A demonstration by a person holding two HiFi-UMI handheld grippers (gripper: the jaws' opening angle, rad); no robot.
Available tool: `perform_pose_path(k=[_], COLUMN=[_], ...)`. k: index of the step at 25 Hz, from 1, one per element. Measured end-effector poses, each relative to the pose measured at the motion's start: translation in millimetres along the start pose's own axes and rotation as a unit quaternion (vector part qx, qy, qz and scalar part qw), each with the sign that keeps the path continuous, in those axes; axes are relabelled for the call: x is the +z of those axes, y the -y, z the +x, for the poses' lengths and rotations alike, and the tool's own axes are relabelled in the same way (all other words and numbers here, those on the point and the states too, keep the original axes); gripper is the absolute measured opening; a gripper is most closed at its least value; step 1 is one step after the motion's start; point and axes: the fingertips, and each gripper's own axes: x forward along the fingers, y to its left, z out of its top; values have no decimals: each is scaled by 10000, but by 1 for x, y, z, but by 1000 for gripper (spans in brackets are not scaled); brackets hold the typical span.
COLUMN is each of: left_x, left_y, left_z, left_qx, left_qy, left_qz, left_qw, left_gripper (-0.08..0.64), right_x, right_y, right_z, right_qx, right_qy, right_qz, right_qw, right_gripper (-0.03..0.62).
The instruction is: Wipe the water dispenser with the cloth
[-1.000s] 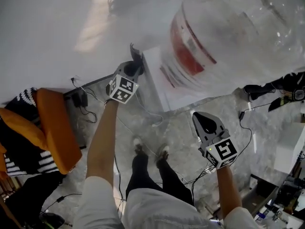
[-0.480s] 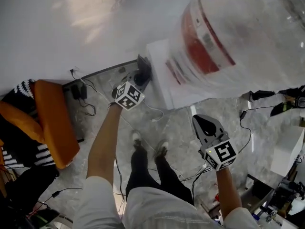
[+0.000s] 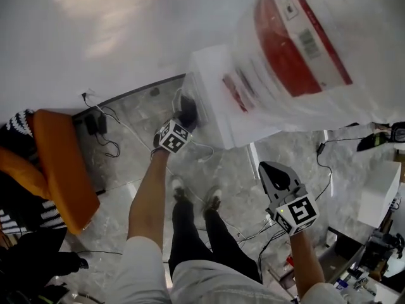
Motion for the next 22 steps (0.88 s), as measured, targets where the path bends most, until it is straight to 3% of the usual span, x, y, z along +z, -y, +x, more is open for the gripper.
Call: perform_pose_path(k=[8, 16, 22], left_x=[5, 83, 128], left_y=[68, 105, 134], left_z=[-26, -107, -158], left_qx=[-81, 307, 302], left_qy=[218, 614, 800], left_qz=[-510, -27, 46], left_qw=[9984, 9976, 9963], left_gripper=[55, 55, 55], right_x=[2, 57, 96], right_y=[-4, -6, 1], right_z=[-30, -77, -120], right_qx=[-92, -156, -215], right_qy=[204, 835, 1351], right_qz=[68, -155, -312], right_qw=[9997, 9963, 9901], right_gripper=[13, 13, 13])
